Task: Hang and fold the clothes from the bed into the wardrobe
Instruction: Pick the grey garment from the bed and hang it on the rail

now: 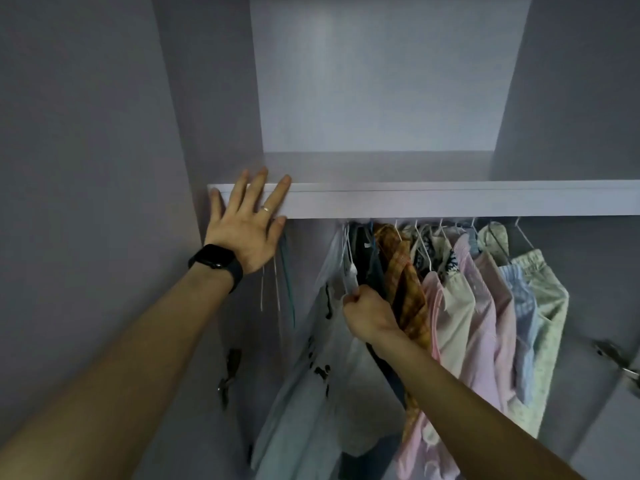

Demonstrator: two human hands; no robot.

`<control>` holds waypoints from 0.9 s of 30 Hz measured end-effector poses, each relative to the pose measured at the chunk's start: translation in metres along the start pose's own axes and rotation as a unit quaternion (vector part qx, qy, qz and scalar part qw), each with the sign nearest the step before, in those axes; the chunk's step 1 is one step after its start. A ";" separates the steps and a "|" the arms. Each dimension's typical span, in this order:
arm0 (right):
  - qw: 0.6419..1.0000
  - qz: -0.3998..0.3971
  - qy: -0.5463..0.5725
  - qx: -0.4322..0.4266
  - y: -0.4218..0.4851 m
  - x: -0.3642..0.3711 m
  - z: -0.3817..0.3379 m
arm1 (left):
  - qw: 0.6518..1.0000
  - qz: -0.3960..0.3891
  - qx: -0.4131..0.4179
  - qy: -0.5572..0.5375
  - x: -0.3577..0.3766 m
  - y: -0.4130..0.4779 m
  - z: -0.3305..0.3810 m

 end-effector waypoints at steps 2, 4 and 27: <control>0.999 0.035 -0.007 -0.021 0.019 0.018 -0.001 | 1.000 0.024 -0.013 -0.014 0.013 0.003 0.001; 0.996 0.072 -0.015 -0.056 0.034 0.033 -0.003 | 0.998 0.051 -0.013 -0.017 0.020 0.007 0.003; 0.973 0.057 -0.220 -0.048 0.096 0.068 0.022 | 0.991 0.122 -0.046 -0.027 0.044 0.010 0.005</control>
Point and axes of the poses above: each hand's wrist, its own y-axis towards the middle knuckle, its own x-axis out of the palm, z = x × y, the point moved 2 cm from there along y, towards the middle knuckle, and after that the axes turned 2 degrees about y, right-handed, at the moved point
